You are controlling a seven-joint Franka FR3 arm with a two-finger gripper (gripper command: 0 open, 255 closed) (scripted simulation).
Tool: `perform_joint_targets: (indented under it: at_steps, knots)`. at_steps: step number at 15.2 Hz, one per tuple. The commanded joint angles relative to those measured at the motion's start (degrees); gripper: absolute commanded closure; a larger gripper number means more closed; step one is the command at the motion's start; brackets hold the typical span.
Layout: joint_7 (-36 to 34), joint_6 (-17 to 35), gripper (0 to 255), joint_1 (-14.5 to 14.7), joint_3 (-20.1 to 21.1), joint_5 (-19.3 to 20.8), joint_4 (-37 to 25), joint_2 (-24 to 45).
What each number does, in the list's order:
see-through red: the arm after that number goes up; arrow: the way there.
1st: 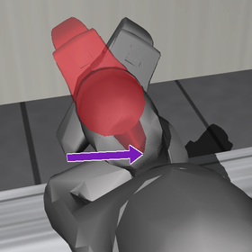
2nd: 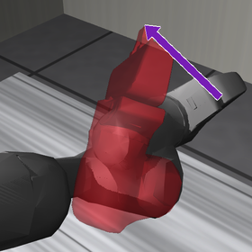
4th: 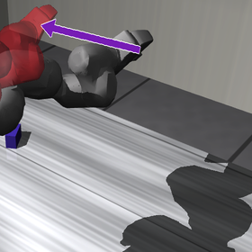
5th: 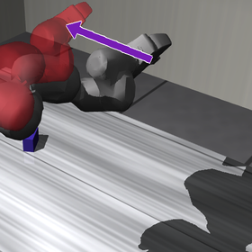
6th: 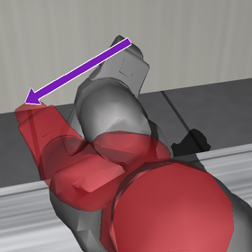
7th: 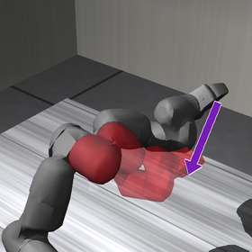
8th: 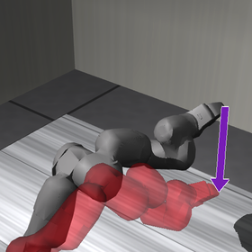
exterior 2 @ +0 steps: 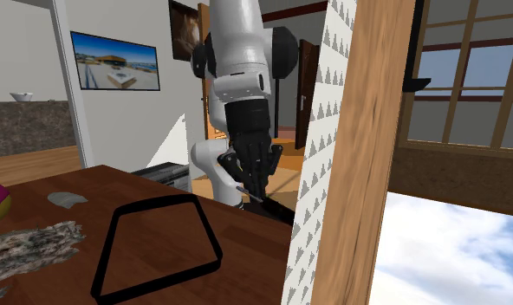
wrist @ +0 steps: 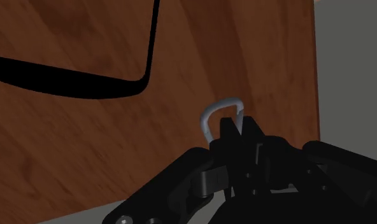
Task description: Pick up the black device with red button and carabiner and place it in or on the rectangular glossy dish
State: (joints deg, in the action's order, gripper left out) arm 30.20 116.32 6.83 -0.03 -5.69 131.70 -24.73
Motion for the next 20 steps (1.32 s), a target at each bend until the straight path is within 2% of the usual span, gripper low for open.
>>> perform_joint_targets:
  at_steps: [1, 9, 16, 20]
  knots:
    - [2.5, -0.5, 255, -0.9, -1.8, 0.4, 1.9, -2.2]
    - [13.1, -2.8, 255, -5.4, -10.2, 3.7, 5.9, -7.6]
    - [23.3, -4.8, 255, -9.5, -18.7, 7.3, 5.7, -8.9]
    - [23.7, -1.7, 255, -9.6, -19.1, 7.4, 8.5, -8.5]
